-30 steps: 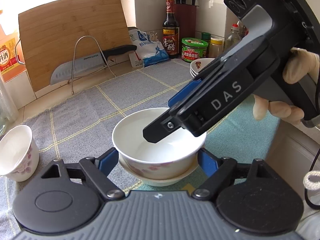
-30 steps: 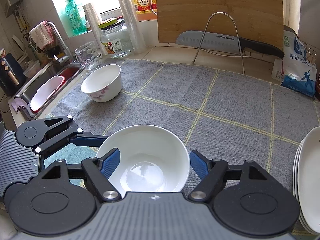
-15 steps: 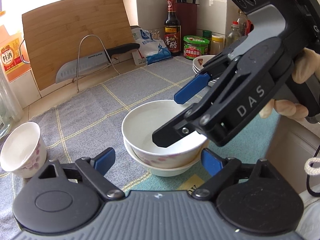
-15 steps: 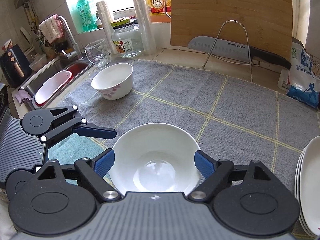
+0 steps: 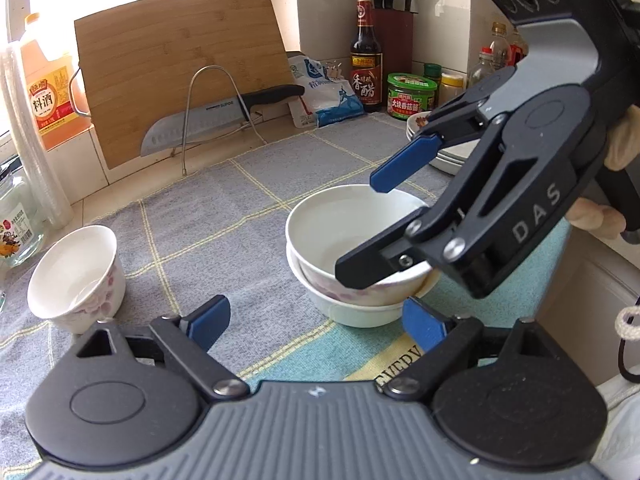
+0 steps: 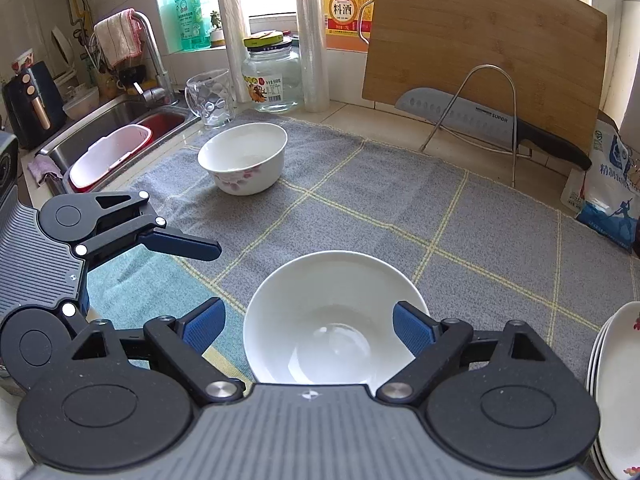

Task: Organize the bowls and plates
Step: 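Open the right tool and withdraw it from the stacked bowls, then move the right tool to the last white bowl and grasp its rim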

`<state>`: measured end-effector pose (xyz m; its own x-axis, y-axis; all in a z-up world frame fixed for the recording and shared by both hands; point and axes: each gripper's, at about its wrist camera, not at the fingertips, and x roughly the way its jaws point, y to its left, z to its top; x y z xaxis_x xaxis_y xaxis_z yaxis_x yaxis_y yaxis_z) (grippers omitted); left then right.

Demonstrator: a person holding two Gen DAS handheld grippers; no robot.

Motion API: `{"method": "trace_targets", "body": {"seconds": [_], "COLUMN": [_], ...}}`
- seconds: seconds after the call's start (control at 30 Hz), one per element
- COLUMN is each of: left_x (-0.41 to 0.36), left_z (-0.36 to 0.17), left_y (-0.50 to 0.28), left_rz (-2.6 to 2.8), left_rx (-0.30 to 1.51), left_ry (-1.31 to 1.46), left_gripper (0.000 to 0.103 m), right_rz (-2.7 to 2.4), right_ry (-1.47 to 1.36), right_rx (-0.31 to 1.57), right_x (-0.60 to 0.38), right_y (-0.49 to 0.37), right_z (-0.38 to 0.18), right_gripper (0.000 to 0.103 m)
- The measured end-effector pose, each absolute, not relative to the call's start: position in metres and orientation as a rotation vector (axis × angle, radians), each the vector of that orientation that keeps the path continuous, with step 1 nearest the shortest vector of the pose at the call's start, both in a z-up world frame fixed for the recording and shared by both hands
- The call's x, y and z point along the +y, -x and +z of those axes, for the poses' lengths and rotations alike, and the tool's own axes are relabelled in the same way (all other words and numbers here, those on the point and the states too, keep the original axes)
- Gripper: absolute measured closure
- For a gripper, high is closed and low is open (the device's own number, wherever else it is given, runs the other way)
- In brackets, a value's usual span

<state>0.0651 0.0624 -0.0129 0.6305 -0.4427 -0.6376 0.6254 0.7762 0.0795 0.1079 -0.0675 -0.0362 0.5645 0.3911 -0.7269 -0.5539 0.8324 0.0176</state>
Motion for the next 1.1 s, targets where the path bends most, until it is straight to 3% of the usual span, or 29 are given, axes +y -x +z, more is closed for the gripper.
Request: {"method": "trace_targets", "body": {"seconds": [0.07, 0.57, 1.1], "left_x": [0.071, 0.156, 0.177], "left_z": [-0.013, -0.024, -0.033], "left_y": [-0.065, -0.105, -0.143], "left_rz": [-0.599, -0.313, -0.259], "left_rx": [0.638, 0.659, 0.626], "left_ry": [-0.301, -0.193, -0.127], "left_gripper": [0.010, 0.007, 0.007], "right_rz": [0.565, 0.629, 0.673], "right_ry": [0.214, 0.242, 0.321], "right_rx": [0.772, 0.755, 0.745], "right_x": [-0.065, -0.007, 0.048], "right_y": [-0.108, -0.146, -0.202], "right_z": [-0.030, -0.020, -0.015], "right_gripper": [0.000, 0.000, 0.000]}}
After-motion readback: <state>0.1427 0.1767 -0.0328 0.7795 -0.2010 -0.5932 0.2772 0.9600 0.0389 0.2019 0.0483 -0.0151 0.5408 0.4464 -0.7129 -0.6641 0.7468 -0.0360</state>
